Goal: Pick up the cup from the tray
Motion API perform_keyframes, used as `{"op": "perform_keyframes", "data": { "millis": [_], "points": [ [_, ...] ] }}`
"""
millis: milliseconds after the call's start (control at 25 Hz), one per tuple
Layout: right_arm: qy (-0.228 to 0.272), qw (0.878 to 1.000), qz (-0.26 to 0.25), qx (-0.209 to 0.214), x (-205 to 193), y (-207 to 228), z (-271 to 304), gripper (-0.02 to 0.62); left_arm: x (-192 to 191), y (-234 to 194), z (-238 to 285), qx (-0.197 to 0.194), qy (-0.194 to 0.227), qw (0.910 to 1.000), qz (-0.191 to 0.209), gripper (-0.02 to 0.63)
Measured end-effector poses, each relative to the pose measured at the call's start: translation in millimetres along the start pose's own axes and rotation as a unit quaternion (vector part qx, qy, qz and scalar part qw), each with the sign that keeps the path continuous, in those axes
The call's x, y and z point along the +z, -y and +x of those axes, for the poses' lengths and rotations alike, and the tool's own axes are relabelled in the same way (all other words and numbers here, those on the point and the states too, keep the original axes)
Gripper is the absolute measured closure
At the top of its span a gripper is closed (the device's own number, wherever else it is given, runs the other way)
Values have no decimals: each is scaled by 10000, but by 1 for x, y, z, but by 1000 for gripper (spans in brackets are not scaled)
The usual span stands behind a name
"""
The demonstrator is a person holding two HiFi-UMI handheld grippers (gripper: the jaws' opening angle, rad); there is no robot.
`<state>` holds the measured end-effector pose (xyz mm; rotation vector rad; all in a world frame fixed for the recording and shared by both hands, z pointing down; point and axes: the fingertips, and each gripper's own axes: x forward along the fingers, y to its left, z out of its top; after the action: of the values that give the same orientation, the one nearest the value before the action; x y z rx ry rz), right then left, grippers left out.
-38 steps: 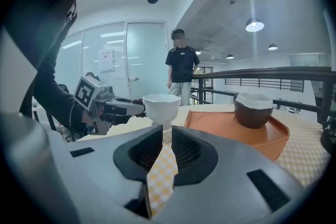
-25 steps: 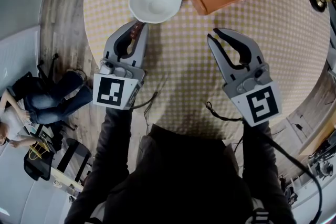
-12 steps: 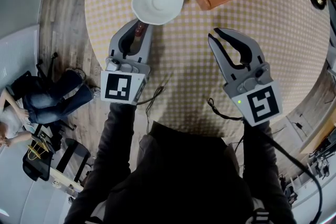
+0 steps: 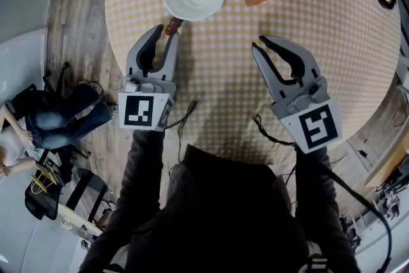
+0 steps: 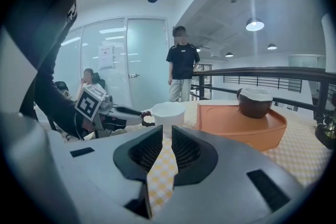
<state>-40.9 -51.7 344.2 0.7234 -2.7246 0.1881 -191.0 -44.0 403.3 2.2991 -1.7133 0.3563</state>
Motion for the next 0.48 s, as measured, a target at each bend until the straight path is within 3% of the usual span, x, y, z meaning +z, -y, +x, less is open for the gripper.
{"op": "perform_keyframes", "data": {
  "millis": [80, 200, 480],
  "points": [
    [47, 10000, -15, 13, 0, -3, 1, 546, -2, -5, -14, 139, 50, 9999, -74, 475],
    [156, 9999, -49, 26, 8, -7, -5, 546, 14, -2, -34, 256, 227, 9993, -178, 507],
    [368, 9991, -160, -153, 31, -7, -12, 546, 72, 20, -34, 116, 798, 9967, -57, 586]
  ]
}}
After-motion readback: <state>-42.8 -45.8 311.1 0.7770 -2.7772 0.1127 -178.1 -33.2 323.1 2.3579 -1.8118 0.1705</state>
